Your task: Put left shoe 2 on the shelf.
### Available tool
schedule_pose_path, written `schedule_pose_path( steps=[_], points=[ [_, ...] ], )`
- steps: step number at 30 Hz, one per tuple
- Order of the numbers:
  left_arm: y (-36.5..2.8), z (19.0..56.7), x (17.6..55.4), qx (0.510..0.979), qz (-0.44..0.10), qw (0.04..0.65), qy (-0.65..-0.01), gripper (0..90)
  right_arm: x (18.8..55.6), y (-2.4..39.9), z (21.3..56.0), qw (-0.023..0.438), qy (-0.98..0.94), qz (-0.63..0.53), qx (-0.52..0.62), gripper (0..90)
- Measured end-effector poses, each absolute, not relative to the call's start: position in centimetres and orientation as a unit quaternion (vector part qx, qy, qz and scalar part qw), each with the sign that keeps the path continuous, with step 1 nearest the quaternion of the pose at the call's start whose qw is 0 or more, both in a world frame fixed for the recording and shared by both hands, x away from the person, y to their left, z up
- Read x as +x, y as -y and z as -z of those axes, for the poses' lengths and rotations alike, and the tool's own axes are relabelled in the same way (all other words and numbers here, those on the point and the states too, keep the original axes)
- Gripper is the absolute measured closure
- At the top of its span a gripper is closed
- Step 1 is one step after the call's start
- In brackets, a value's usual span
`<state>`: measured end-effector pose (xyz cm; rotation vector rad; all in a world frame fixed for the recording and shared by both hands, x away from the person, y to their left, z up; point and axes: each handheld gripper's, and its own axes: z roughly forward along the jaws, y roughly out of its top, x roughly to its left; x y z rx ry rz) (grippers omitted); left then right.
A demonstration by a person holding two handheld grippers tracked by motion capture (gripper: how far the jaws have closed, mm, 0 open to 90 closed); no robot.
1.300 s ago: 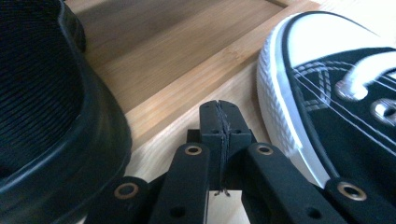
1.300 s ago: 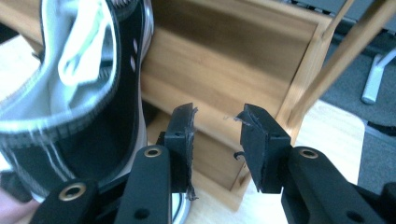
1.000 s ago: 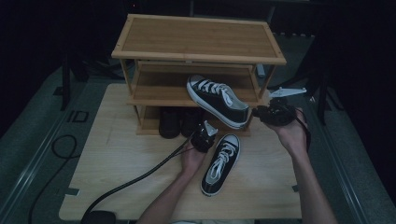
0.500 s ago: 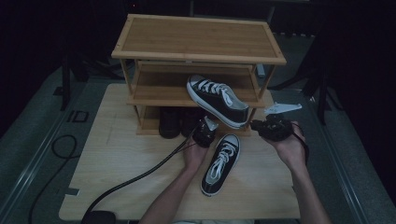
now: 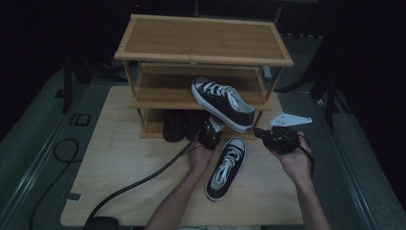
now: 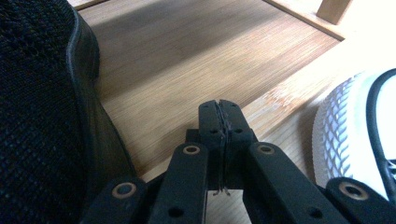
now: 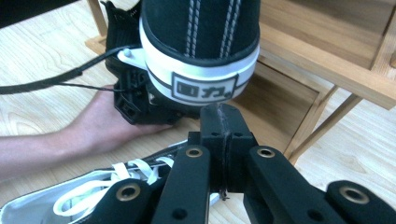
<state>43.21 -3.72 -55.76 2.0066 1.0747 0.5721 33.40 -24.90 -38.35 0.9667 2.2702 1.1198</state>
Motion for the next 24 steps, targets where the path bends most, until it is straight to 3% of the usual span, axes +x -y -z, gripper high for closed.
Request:
schedule_pose_path(
  steps=[24],
  points=[
    [4.4,55.8,44.2,0.781,-0.236,0.377,-0.438,90.0,33.1,23.8,37.5,0.214,-0.822,-0.415,0.325,90.0]
  ],
)
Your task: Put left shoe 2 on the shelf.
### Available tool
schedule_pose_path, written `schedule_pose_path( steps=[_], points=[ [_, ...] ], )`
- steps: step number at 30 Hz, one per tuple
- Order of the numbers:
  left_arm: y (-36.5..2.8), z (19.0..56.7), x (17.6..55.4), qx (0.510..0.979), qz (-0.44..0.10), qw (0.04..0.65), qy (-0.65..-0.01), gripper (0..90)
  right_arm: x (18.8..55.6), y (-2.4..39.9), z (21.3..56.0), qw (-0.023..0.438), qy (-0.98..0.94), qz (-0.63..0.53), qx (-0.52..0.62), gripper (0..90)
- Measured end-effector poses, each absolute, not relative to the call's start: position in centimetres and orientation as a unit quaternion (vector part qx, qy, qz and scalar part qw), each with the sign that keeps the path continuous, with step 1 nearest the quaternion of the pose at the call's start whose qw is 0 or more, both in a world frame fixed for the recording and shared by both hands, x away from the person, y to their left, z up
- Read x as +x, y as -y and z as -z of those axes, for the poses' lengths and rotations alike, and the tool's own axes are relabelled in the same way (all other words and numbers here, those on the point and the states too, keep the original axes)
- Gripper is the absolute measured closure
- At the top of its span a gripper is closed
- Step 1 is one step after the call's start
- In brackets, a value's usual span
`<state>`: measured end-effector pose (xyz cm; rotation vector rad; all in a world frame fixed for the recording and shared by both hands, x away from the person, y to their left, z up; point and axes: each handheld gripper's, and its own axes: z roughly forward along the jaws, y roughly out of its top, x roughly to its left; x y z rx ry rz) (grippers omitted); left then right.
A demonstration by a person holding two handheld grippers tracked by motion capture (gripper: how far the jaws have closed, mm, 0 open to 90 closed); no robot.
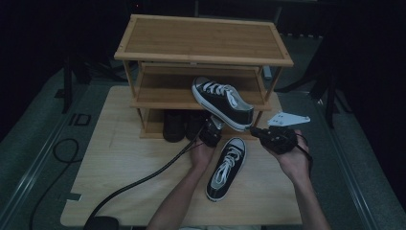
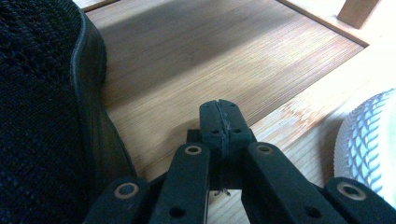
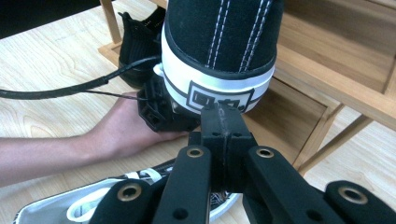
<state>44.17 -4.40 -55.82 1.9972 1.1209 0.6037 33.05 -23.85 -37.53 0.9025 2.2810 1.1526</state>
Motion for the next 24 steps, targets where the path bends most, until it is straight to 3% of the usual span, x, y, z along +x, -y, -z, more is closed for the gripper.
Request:
schedule_pose_path(
  steps=[24],
  points=[
    [4.5,55.8,44.2,0.783,-0.236,0.375,-0.437,90.0,33.4,21.2,37.2,0.198,-0.834,-0.428,0.287,90.0]
  ],
)
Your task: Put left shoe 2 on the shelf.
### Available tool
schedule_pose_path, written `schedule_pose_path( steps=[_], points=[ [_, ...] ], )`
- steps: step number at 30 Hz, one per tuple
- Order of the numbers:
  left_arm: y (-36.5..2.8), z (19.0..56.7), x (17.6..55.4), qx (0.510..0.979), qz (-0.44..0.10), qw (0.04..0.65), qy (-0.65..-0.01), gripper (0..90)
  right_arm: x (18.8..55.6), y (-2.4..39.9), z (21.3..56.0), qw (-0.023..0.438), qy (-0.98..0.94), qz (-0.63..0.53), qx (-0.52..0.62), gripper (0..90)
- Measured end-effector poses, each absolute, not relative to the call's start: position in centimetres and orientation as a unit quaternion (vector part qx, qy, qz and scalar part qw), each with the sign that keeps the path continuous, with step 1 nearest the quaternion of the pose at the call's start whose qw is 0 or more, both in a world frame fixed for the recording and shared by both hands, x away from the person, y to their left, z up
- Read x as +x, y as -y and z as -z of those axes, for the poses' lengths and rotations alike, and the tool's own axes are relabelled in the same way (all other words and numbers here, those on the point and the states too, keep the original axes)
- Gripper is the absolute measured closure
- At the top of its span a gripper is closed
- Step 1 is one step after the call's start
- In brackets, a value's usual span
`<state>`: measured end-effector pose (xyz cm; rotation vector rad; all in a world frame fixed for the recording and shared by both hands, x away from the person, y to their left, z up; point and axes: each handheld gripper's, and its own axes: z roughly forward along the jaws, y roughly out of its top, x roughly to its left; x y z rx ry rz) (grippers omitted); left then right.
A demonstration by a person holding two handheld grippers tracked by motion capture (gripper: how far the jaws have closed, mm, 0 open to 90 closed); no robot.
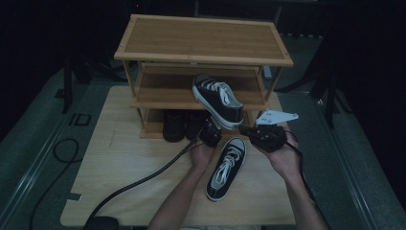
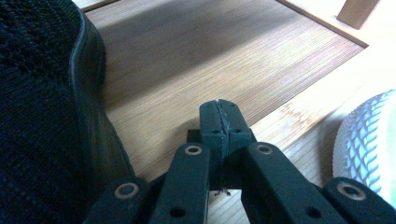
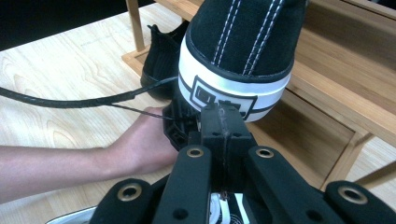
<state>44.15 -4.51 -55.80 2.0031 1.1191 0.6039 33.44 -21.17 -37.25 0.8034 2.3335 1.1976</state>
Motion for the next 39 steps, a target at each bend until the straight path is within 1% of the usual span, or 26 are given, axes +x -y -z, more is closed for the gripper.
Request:
schedule_pose_path(
  steps=[15,21,22,26,32,34,37,39],
  points=[
    [4.8,55.8,44.2,0.785,-0.231,0.376,-0.435,90.0,33.6,18.9,37.1,0.177,-0.846,-0.438,0.249,90.0],
    [4.9,55.8,44.1,0.779,-0.231,0.376,-0.446,90.0,33.7,17.9,37.0,0.17,-0.852,-0.437,0.233,90.0],
    [4.8,55.8,44.2,0.784,-0.232,0.375,-0.436,90.0,33.9,17.7,37.0,0.164,-0.854,-0.438,0.228,90.0],
    [4.8,55.8,44.2,0.784,-0.233,0.375,-0.436,90.0,34.3,17.2,37.1,0.159,-0.857,-0.437,0.223,90.0],
    [4.9,55.8,44.1,0.784,-0.234,0.374,-0.436,90.0,34.8,16.3,37.1,0.155,-0.861,-0.435,0.214,90.0],
    [5.1,55.9,44.1,0.776,-0.235,0.384,-0.442,90.0,35.1,15.9,37.2,0.155,-0.863,-0.432,0.212,90.0],
    [5.0,55.9,44.1,0.78,-0.236,0.379,-0.438,90.0,35.5,15.6,37.3,0.157,-0.863,-0.43,0.213,90.0],
    [5.0,55.9,44.1,0.78,-0.236,0.379,-0.438,90.0,36.2,15.5,37.4,0.147,-0.861,-0.436,0.217,90.0]
  ],
)
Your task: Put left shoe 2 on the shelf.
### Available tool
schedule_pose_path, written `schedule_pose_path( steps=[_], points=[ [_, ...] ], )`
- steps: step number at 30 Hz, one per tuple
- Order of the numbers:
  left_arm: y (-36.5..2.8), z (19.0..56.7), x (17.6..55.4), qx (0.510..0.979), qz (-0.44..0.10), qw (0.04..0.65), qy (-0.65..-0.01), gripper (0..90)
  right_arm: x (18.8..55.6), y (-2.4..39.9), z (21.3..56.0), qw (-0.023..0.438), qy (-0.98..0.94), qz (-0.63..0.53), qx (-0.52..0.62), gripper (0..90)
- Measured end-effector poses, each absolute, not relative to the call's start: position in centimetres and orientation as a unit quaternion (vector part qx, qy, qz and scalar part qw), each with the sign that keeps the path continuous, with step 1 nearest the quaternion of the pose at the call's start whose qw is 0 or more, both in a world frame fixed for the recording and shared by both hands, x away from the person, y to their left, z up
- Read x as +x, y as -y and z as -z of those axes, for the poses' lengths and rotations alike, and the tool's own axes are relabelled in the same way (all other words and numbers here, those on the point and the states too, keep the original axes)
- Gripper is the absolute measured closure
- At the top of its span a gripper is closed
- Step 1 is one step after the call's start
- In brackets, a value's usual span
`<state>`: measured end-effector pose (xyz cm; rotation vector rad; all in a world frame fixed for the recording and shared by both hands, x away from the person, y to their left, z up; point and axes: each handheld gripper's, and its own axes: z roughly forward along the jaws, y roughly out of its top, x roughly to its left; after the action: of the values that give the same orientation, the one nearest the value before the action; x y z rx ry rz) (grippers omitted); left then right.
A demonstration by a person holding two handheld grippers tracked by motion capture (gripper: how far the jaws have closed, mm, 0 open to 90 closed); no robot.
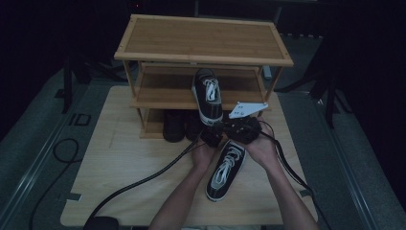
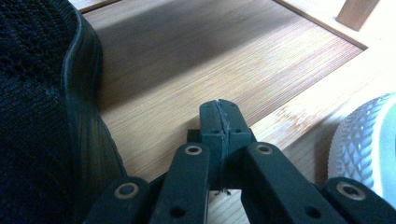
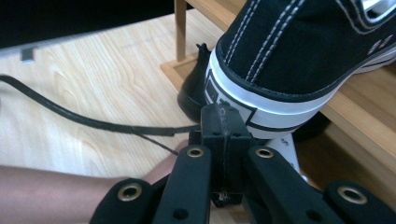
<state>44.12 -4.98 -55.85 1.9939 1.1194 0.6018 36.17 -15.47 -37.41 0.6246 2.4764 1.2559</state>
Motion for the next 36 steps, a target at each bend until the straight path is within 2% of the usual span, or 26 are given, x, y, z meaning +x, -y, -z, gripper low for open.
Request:
schedule_pose_path(
  steps=[9,13,14,15,17,19,36],
  points=[
    [4.9,55.8,44.1,0.785,-0.237,0.372,-0.434,90.0,37.7,14.3,37.5,0.152,-0.861,-0.436,0.214,90.0],
    [5.0,55.8,44.0,0.786,-0.241,0.37,-0.433,90.0,38.2,13.6,37.6,0.135,-0.865,-0.438,0.206,90.0],
    [4.9,55.8,44.1,0.79,-0.245,0.366,-0.427,90.0,38.5,13.3,37.7,0.153,-0.864,-0.43,0.211,90.0],
    [5.2,56.0,43.9,0.775,-0.241,0.385,-0.439,90.0,38.8,13.3,37.7,0.145,-0.862,-0.434,0.217,90.0],
    [5.2,56.0,44.0,0.775,-0.241,0.386,-0.439,90.0,39.0,13.3,37.7,0.142,-0.862,-0.435,0.217,90.0],
    [4.8,55.7,43.9,0.792,-0.244,0.362,-0.426,90.0,39.2,12.8,37.6,0.155,-0.866,-0.425,0.214,90.0],
    [5.0,55.8,43.9,0.783,-0.246,0.37,-0.436,90.0,41.2,12.3,37.9,0.174,-0.859,-0.421,0.234,90.0]
  ],
)
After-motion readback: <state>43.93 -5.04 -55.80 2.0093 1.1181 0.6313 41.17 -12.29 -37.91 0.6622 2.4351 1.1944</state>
